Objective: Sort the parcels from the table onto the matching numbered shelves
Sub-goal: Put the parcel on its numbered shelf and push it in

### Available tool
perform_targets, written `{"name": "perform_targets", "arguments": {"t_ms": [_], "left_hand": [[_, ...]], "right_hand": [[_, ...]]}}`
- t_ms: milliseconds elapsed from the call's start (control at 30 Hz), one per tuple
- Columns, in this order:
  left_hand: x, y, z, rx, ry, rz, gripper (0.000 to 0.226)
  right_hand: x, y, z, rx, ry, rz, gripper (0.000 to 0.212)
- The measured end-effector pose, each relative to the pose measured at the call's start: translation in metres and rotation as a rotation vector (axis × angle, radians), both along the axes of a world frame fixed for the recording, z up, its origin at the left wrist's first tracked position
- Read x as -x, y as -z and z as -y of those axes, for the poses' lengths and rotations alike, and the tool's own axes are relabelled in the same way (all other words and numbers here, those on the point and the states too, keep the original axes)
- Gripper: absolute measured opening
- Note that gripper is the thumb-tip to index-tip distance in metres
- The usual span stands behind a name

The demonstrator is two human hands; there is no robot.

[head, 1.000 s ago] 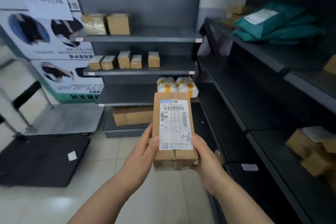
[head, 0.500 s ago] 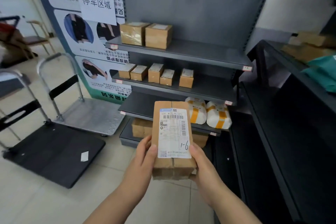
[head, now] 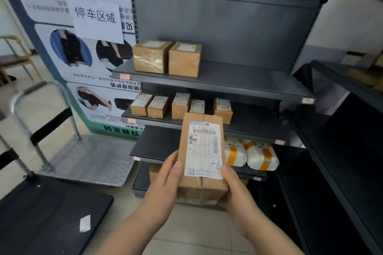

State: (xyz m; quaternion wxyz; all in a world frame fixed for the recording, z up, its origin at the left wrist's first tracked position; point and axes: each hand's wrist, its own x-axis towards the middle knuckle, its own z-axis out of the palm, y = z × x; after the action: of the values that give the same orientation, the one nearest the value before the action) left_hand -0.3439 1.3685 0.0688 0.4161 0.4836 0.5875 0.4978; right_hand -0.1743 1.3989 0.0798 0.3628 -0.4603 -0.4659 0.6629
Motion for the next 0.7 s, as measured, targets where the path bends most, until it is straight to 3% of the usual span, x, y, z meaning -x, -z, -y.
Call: {"name": "perform_targets", "arguments": {"t_ms": [300,433,700], "left_hand": [[0.065,0.004,-0.055,-0.031,0.104,-0.007,0.069],[0.067,-0.006,-0.084,-0.042,0.110,-0.003,0.067],[0.052,-0.047,-0.161,-0.099,0.239,-0.021,0.046]], "right_hand": [[0.063,-0.002,-0.043,-0.023,0.061,-0.034,0.080],[0.065,-0.018,-0.068,-0.078,0.085,-0.025,0.059],[0.049,-0.044,-0.140,-0.194,0.198,-0.061,0.045]]}}
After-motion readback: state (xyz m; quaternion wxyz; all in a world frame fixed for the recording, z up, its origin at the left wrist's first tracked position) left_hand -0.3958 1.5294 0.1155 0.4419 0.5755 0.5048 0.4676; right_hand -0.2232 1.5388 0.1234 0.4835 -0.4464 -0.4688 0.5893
